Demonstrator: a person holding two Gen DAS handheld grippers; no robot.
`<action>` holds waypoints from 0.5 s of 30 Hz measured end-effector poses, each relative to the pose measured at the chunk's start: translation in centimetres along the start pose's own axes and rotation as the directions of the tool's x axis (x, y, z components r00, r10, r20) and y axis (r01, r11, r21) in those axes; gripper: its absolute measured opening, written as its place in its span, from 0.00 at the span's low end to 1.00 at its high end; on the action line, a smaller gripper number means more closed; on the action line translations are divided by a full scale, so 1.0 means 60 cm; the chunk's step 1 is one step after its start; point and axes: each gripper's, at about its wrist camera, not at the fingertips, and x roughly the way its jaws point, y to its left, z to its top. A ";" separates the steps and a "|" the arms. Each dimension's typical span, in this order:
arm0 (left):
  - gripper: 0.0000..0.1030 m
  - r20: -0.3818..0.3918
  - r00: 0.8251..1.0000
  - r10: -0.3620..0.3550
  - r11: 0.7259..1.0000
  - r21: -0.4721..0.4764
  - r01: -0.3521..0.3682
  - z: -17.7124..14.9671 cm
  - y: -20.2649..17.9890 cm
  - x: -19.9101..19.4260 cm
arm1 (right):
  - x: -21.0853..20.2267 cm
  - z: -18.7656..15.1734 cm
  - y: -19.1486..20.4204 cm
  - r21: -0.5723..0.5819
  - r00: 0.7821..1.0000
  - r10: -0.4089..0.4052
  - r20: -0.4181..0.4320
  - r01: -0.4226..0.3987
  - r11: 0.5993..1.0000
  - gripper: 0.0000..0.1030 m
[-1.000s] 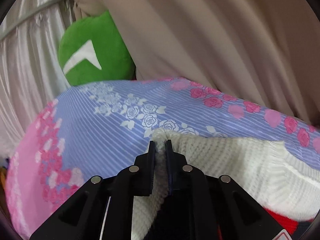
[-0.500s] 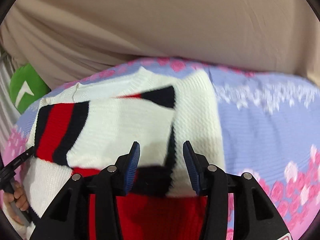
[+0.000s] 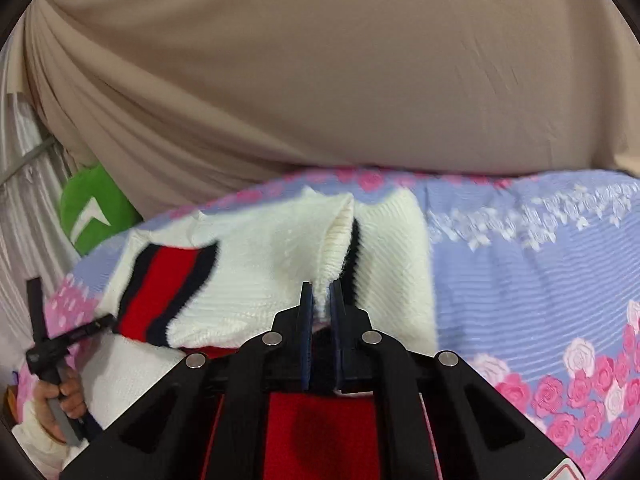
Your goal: Fold small clothes
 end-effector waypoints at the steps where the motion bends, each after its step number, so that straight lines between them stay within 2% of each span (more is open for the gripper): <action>1: 0.11 -0.001 1.000 0.001 1.000 0.006 -0.001 0.000 -0.003 0.001 | 0.026 -0.012 -0.011 0.006 0.998 -0.028 -0.048 0.028 1.000 0.07; 3: 0.11 -0.001 1.000 0.011 1.000 0.014 -0.011 0.000 -0.007 0.002 | 0.076 -0.039 -0.024 0.005 0.989 -0.058 -0.135 0.059 0.998 0.07; 7: 0.12 -0.001 1.000 0.017 1.000 0.016 -0.016 0.000 -0.009 0.004 | 0.072 -0.029 -0.015 0.029 0.990 -0.061 -0.126 0.065 0.997 0.08; 9: 0.13 0.000 1.000 -0.006 1.000 0.007 0.006 0.000 -0.005 0.002 | 0.055 -0.028 -0.012 0.050 0.991 -0.060 -0.117 0.066 0.997 0.16; 12: 0.18 -0.013 0.997 -0.073 0.997 -0.010 0.073 -0.006 0.015 -0.022 | -0.033 -0.044 -0.010 0.068 0.996 -0.064 -0.059 0.068 0.995 0.19; 13: 0.26 -0.017 0.996 -0.086 0.996 -0.014 0.086 -0.015 0.025 -0.043 | -0.071 -0.059 -0.007 0.050 0.996 -0.075 -0.043 0.077 0.996 0.23; 14: 0.31 -0.026 0.995 -0.093 0.996 -0.018 0.093 -0.024 0.033 -0.063 | -0.106 -0.078 -0.006 0.037 0.995 -0.091 -0.034 0.093 0.995 0.34; 15: 0.41 -0.036 0.993 -0.108 0.994 -0.019 0.107 -0.035 0.042 -0.084 | -0.141 -0.101 -0.011 0.028 0.994 -0.104 -0.030 0.105 0.994 0.45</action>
